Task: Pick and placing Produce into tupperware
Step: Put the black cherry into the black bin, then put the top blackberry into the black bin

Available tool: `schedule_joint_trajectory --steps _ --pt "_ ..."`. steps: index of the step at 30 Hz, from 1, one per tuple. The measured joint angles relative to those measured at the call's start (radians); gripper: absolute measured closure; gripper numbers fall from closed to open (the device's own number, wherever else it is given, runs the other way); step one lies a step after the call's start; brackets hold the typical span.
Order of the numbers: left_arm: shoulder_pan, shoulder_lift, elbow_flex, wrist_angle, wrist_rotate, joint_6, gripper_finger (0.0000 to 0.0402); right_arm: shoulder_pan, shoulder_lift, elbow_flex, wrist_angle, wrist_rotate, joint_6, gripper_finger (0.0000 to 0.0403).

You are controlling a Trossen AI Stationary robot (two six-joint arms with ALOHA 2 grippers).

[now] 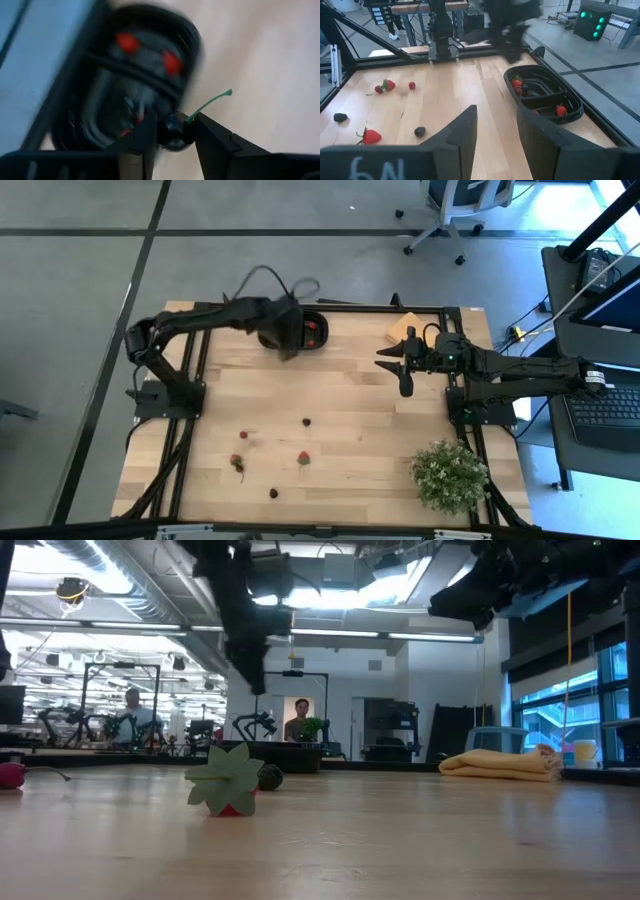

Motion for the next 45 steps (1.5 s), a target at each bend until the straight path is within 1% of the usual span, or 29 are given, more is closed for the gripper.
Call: schedule_joint_trajectory --steps 4,8,17,21,30,45 --pt "0.078 0.012 0.001 0.123 0.0 -0.061 0.0292 0.0 0.0 0.0 0.002 0.0 0.0 0.0262" --pt "0.126 0.062 0.0 0.172 0.008 -0.099 0.0296 0.0 0.0 0.0 0.002 0.0 0.001 0.0262" --pt "0.172 0.216 0.0 0.174 0.013 -0.119 0.0292 0.0 0.0 0.0 0.002 0.0 0.001 0.0262" --pt "0.18 0.262 -0.001 0.175 0.013 -0.119 0.0291 0.0 0.0 0.0 0.001 0.0 0.001 0.0262" --pt "0.179 0.272 -0.001 0.196 0.013 -0.119 0.0267 0.0 0.0 0.0 0.0 0.0 -0.004 0.0262" --pt "0.169 0.258 -0.001 0.192 0.013 -0.115 0.0264 0.0 0.0 0.0 0.0 0.0 0.003 0.0262"
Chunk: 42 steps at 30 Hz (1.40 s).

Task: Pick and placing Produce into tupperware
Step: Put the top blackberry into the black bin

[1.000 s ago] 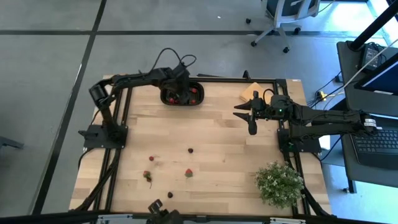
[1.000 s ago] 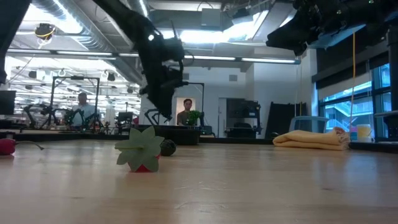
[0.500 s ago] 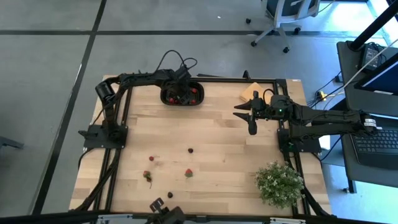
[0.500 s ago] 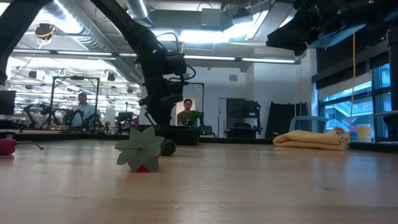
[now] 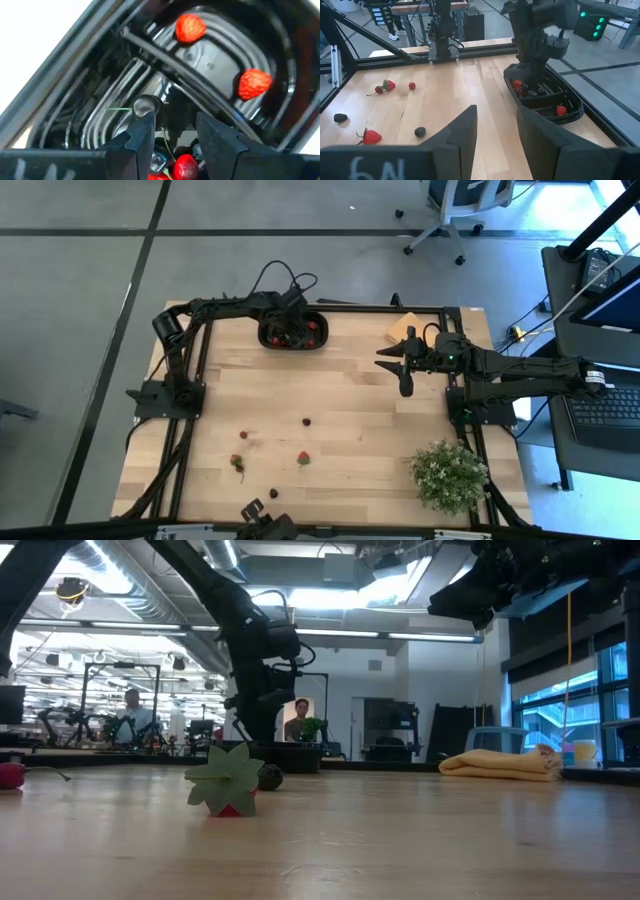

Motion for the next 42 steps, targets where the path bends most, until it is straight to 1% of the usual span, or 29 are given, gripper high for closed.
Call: schedule_joint_trajectory --steps 5,9,12,15,17,20,23,29,32,34,36,38,42 --pt "0.0 -0.096 0.0 -0.001 0.04 0.065 0.0263 0.0 0.0 0.0 0.0 0.0 0.001 0.0262" --pt "-0.005 -0.206 0.0 -0.031 0.142 0.079 0.0259 0.0 0.0 0.0 0.0 0.0 0.009 0.0262" --pt "-0.023 -0.283 0.0 -0.068 0.254 0.086 0.0239 0.0 0.0 0.0 0.0 0.0 0.024 0.0262" --pt "-0.072 -0.335 0.001 -0.088 0.363 0.107 0.0207 0.0 0.0 0.0 0.0 0.0 0.024 0.0262" --pt "-0.125 -0.35 0.001 -0.083 0.398 0.129 0.0185 0.0 0.0 0.0 0.0 0.0 0.023 0.0262" --pt "-0.213 -0.354 0.001 -0.085 0.399 0.16 0.016 0.0 0.0 0.0 0.0 0.0 0.025 0.0262" --pt "-0.295 -0.353 0.001 -0.085 0.396 0.16 0.0146 0.0 0.0 0.0 -0.003 0.0 0.026 0.0262" --pt "-0.428 -0.331 -0.032 -0.064 0.365 0.183 0.0143 0.0 0.0 0.0 -0.006 0.0 0.028 0.0262" --pt "-0.47 -0.324 -0.091 -0.058 0.318 0.181 0.0145 0.0 0.002 0.0 -0.008 0.0 0.028 0.0262" --pt "-0.495 -0.311 -0.132 0.024 0.298 0.168 0.0146 0.0 0.004 0.0 -0.009 0.0 0.028 0.0262" --pt "-0.522 -0.309 -0.184 0.066 0.294 0.145 0.0146 0.0 0.009 0.0 -0.008 0.0 0.028 0.0262" --pt "-0.554 -0.291 -0.216 0.184 0.286 0.13 0.0146 0.0 0.013 0.0 -0.012 0.0 0.028 0.0262" --pt "-0.61 -0.263 -0.262 0.279 0.21 0.129 0.0146 0.0 0.025 0.0 -0.013 0.0 0.029 0.0262"
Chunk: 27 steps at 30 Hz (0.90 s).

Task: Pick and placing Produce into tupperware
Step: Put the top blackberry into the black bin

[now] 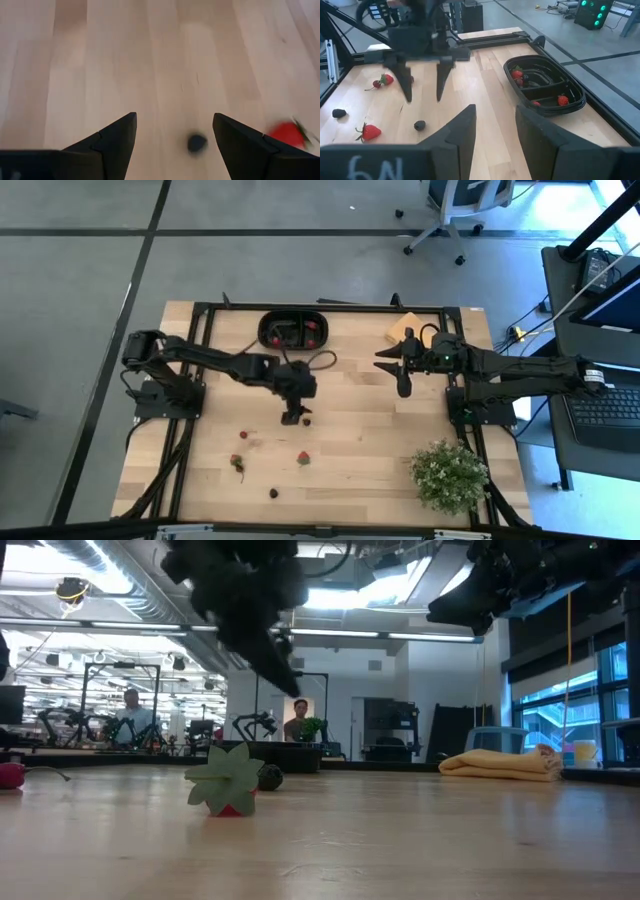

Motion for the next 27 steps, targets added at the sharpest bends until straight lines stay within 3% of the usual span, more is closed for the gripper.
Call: schedule_joint_trajectory --steps 14,22,27 --pt "-0.116 0.206 -0.028 0.082 -0.039 -0.003 0.0146 0.0 0.061 0.0 -0.006 0.0 0.05 0.0262" --pt "-0.136 0.244 -0.026 0.076 -0.065 -0.029 0.015 0.0 0.064 0.0 -0.01 0.0 0.05 0.0262" --pt "-0.139 0.245 -0.026 0.075 -0.087 -0.03 0.0175 0.0 0.064 0.0 -0.01 0.0 0.049 0.0262"
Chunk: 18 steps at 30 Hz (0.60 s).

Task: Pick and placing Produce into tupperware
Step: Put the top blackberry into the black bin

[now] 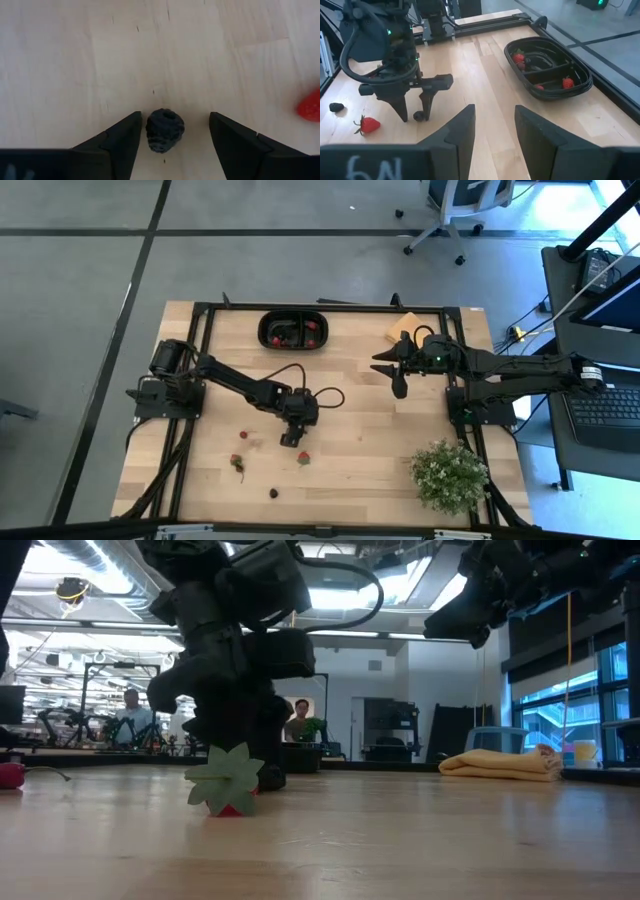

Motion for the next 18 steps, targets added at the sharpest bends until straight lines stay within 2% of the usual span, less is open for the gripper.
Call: schedule_joint_trajectory --steps 18 --pt "0.004 -0.005 0.0 -0.009 -0.053 0.0 0.0304 0.0 0.0 0.0 0.0 0.0 -0.005 0.0262"
